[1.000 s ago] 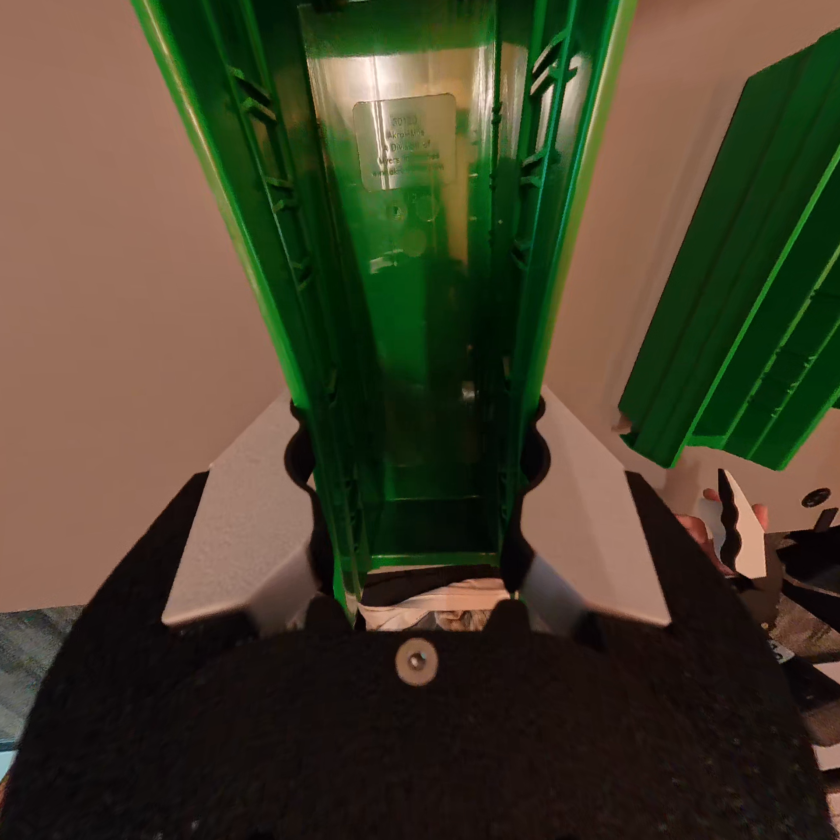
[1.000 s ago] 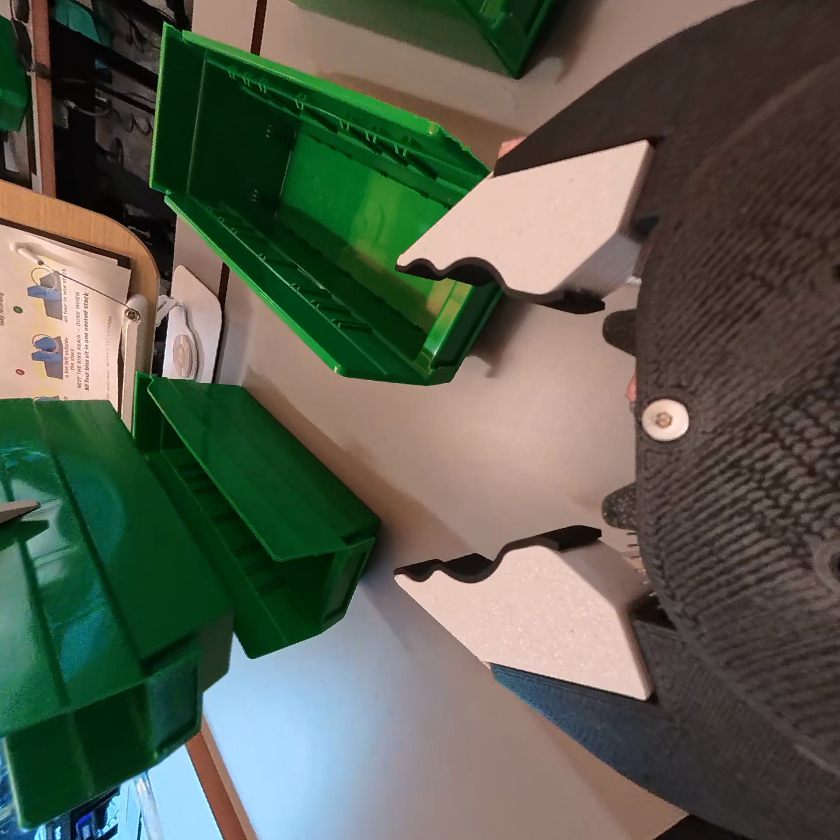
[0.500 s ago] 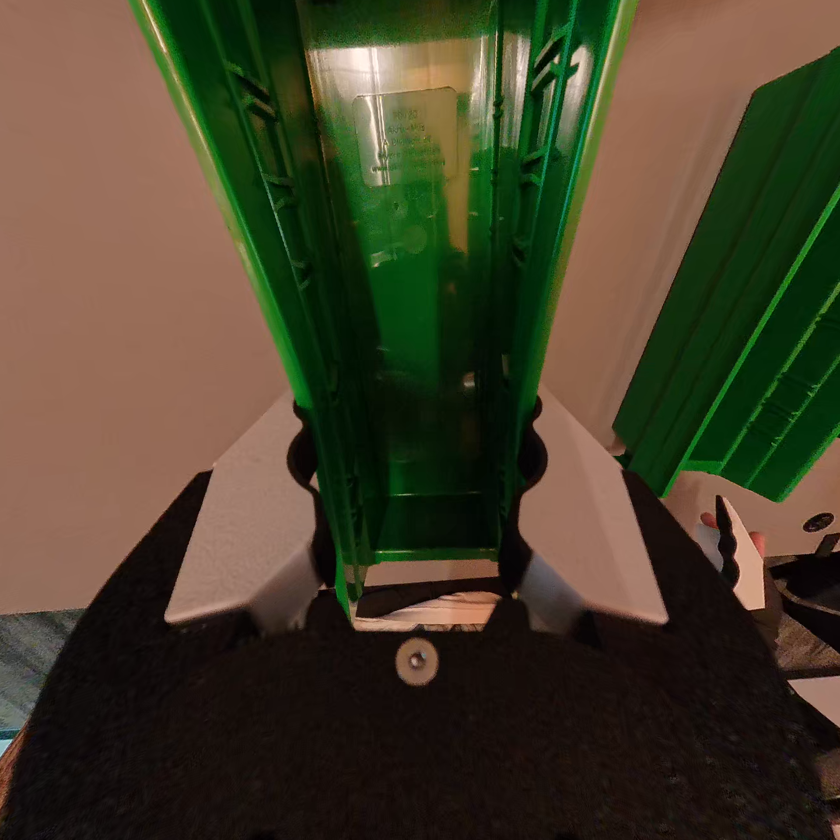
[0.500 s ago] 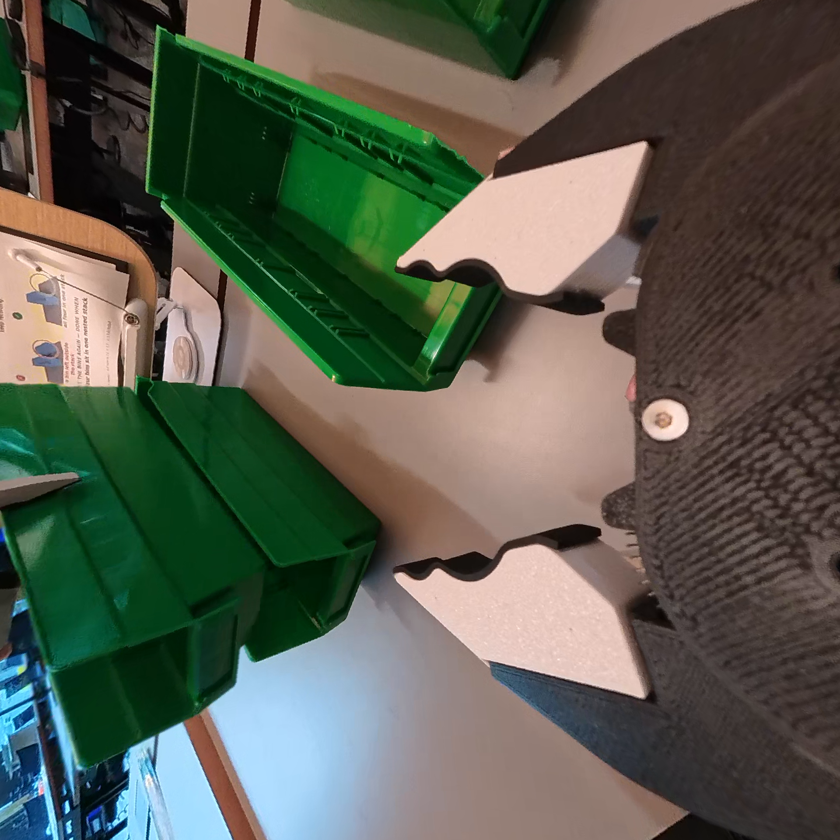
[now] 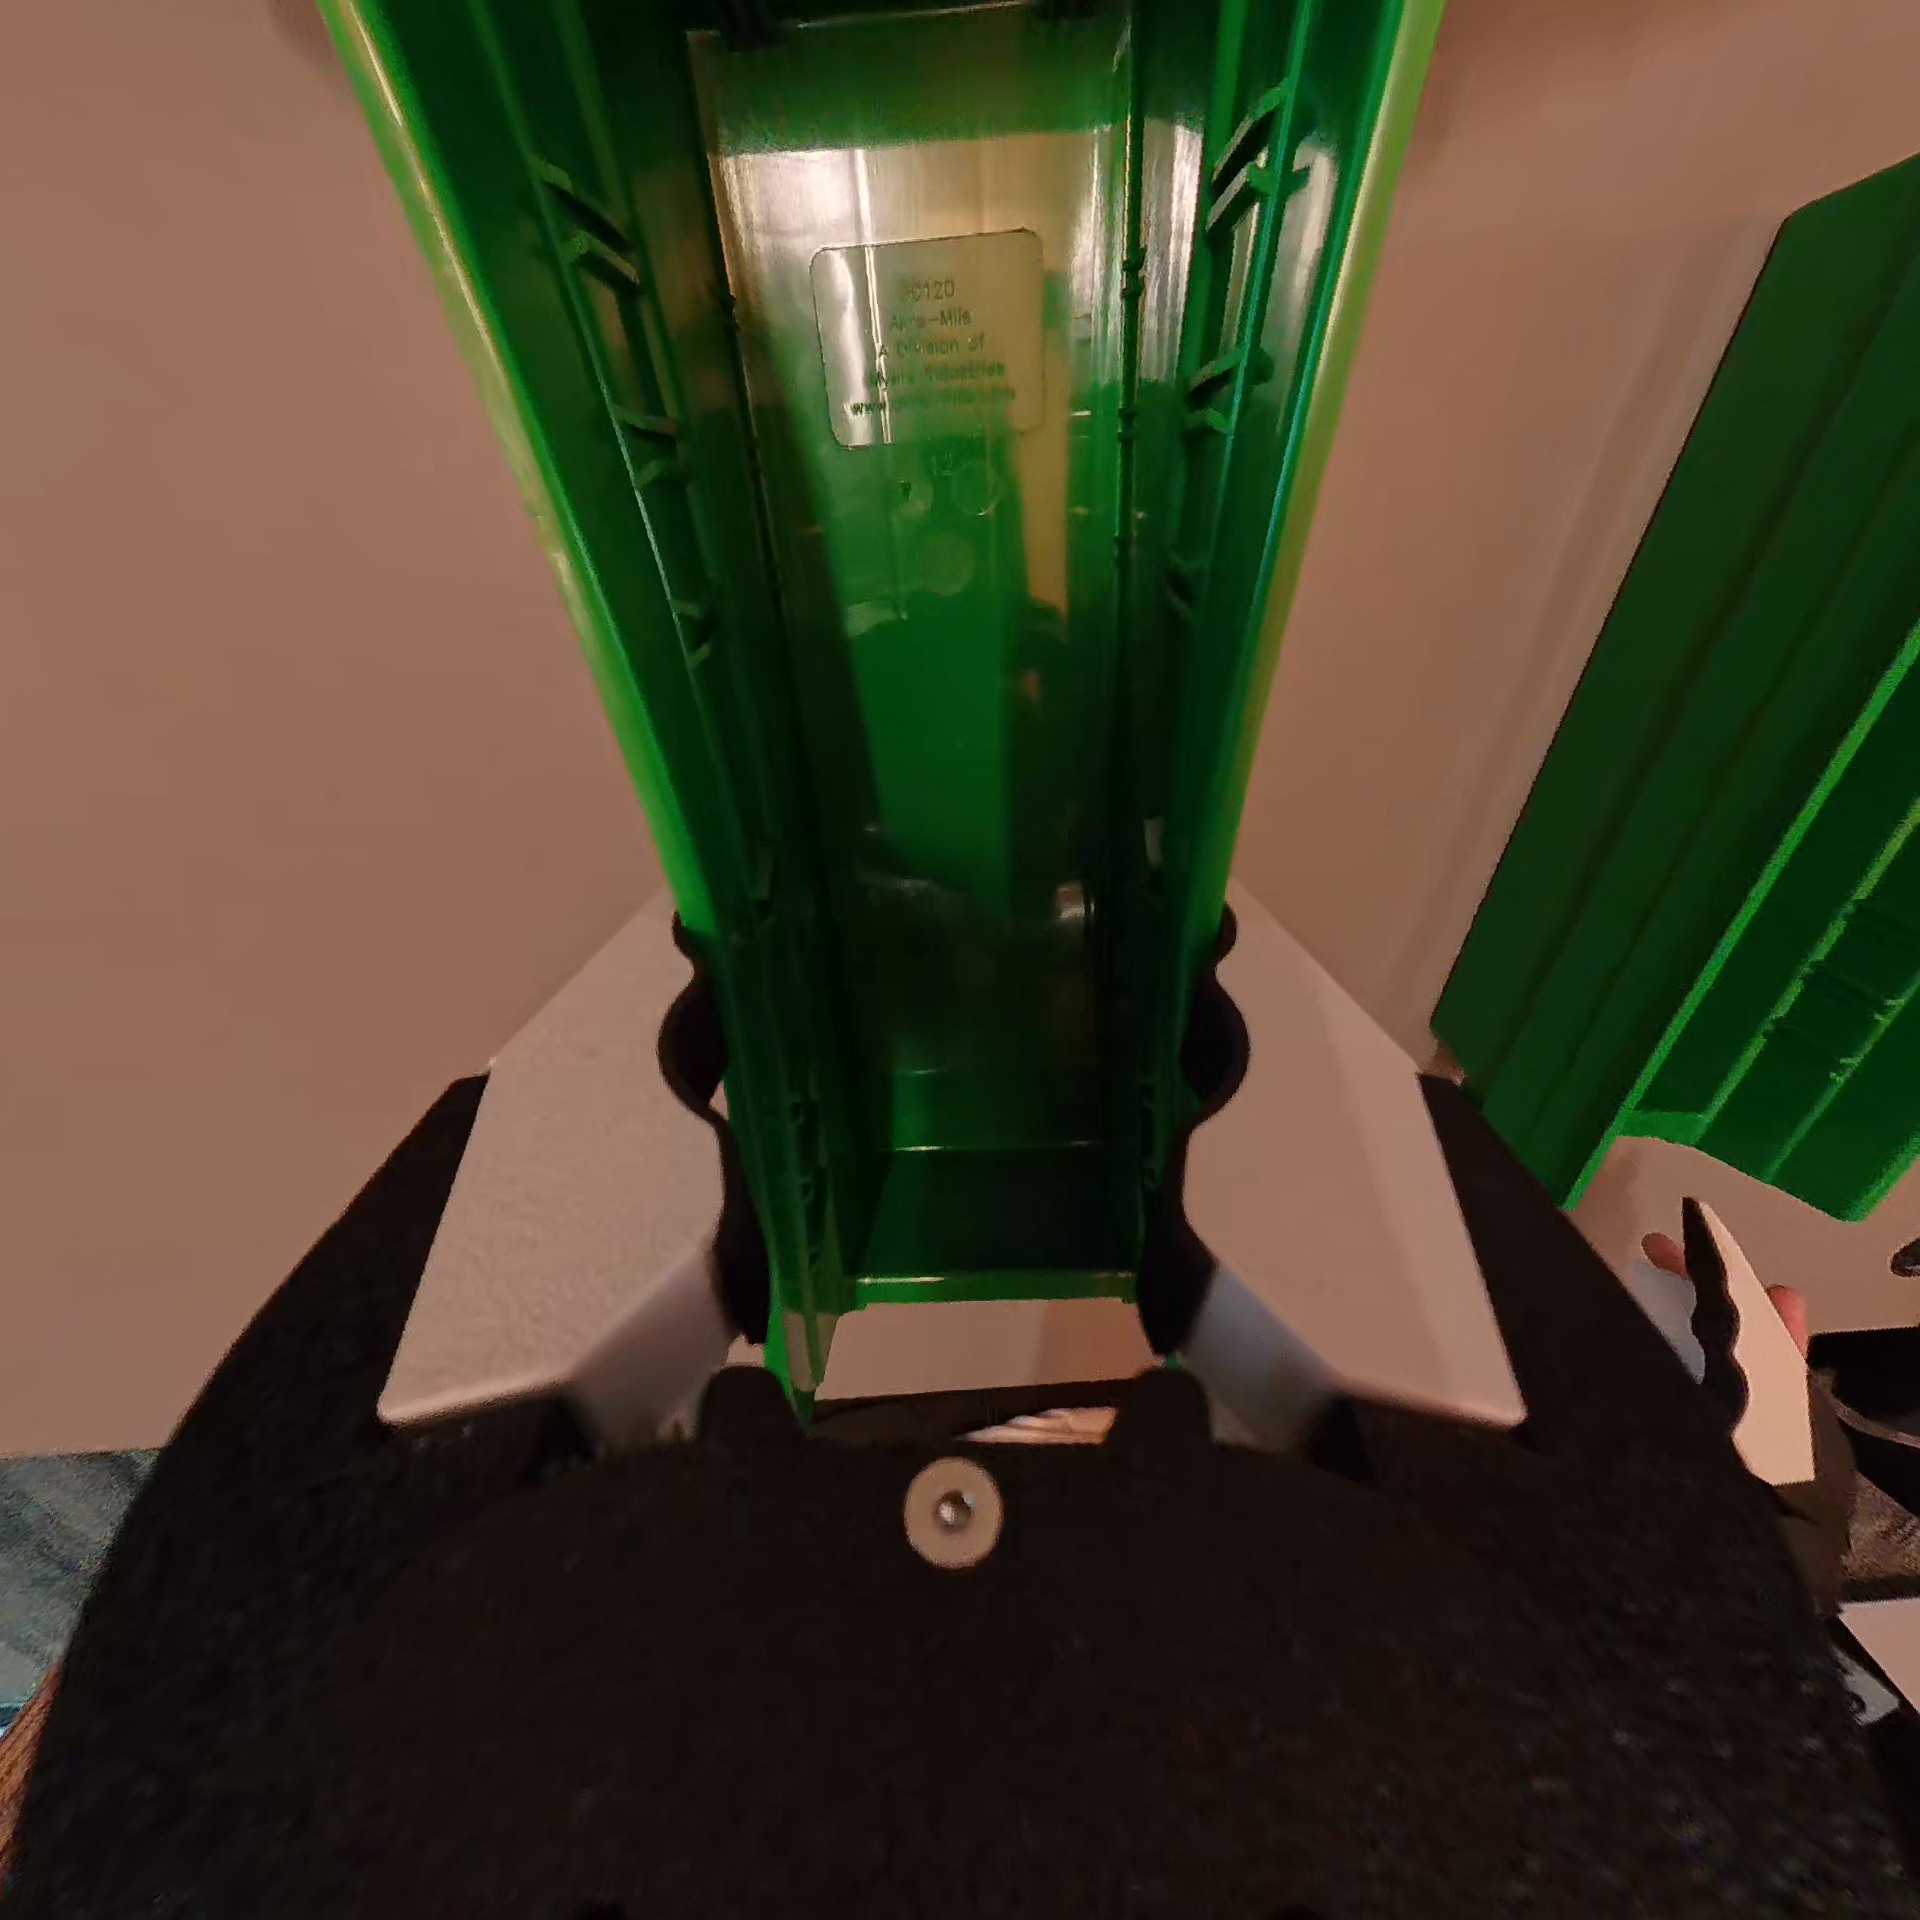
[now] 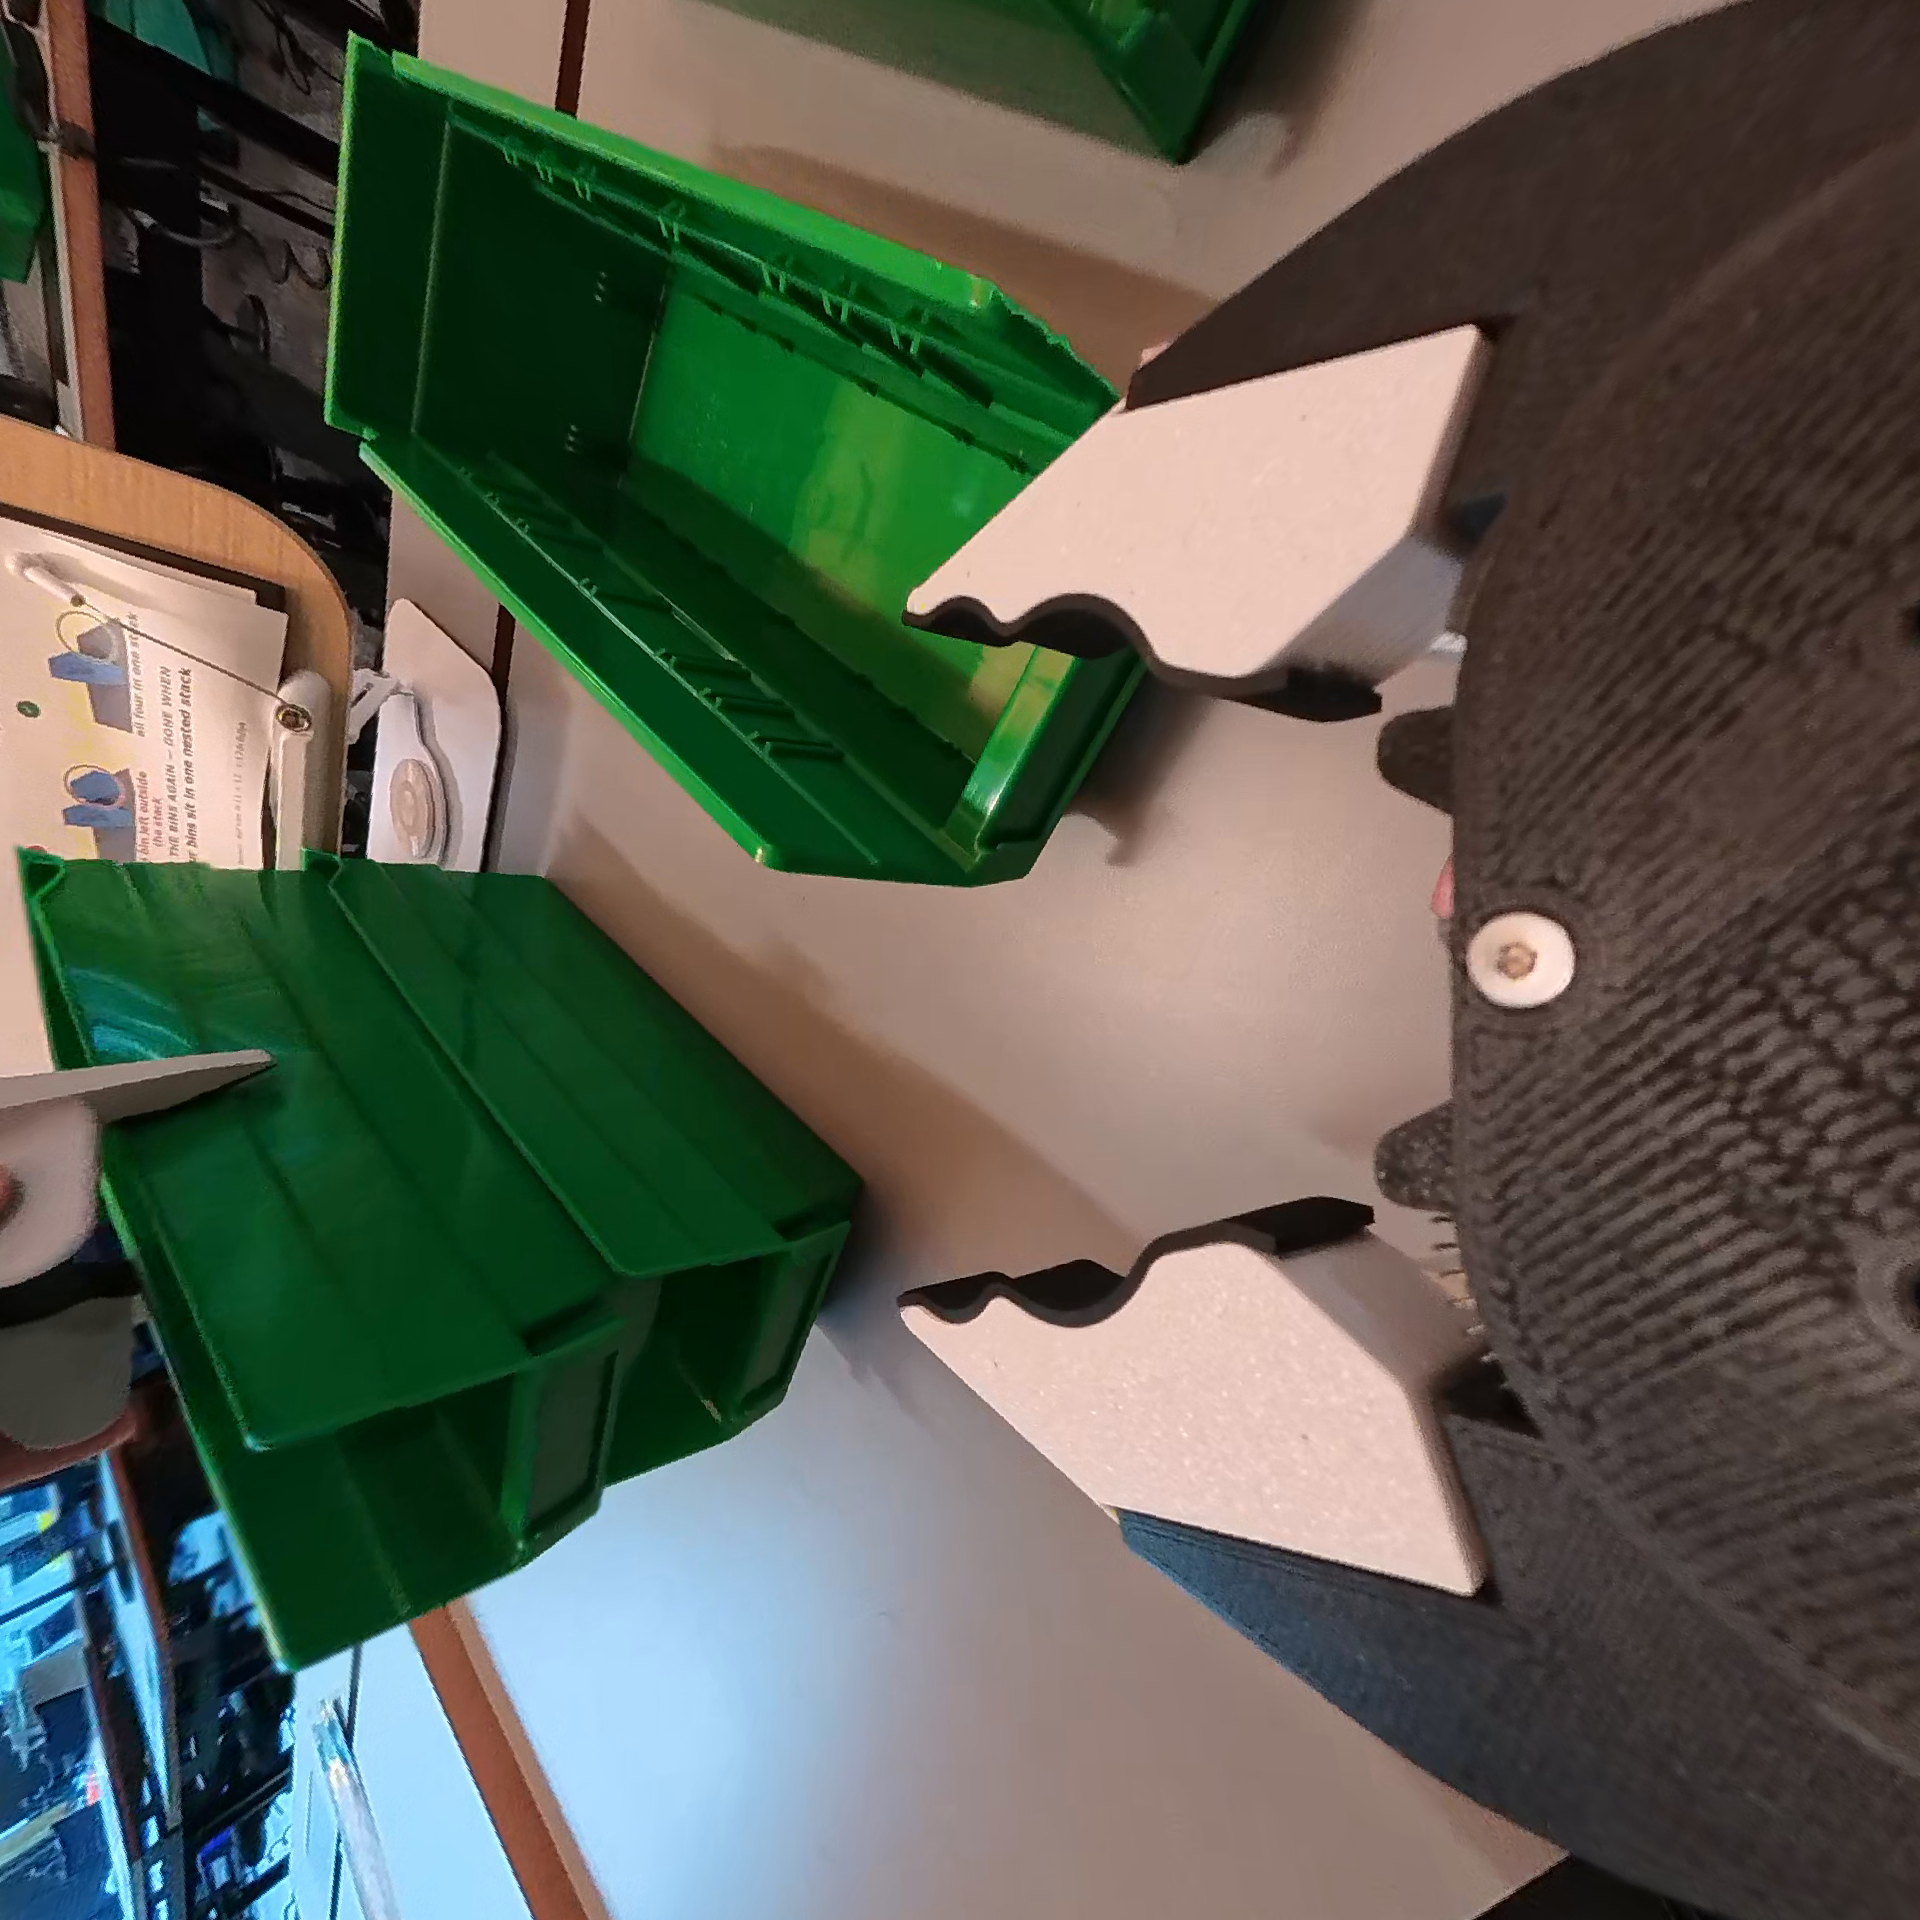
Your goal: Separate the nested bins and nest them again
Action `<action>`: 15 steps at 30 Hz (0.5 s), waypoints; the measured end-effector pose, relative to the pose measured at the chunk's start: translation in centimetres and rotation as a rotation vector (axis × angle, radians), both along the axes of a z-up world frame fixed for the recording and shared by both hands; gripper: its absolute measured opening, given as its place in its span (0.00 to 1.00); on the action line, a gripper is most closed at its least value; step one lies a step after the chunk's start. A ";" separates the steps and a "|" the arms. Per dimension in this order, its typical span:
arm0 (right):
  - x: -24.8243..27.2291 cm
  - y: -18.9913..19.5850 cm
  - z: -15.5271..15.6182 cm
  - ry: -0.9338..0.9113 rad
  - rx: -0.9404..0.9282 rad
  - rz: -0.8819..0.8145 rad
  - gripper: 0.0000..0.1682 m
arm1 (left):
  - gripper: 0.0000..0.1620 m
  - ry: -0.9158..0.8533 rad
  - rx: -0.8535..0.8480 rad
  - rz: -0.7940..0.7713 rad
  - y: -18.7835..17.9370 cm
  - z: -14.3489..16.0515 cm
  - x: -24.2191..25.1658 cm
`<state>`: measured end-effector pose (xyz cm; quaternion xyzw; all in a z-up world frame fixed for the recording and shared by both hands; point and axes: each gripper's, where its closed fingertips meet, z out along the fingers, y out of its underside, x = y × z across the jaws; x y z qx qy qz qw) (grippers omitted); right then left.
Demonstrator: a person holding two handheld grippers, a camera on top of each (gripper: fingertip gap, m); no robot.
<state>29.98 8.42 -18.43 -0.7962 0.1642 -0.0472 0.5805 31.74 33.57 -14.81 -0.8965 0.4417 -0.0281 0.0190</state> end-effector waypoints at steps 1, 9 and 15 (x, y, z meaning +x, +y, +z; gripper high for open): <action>0.0 0.0 0.0 -0.001 0.000 0.002 0.71 | 0.55 -0.004 -0.001 0.001 0.0 -0.2 0.0; 0.1 0.1 -0.3 0.004 -0.006 -0.001 0.71 | 0.55 -0.009 0.020 -0.005 0.0 -0.5 0.0; -0.1 0.2 -0.4 0.003 -0.009 0.005 0.71 | 0.56 0.006 0.045 -0.014 -0.2 -0.7 -0.1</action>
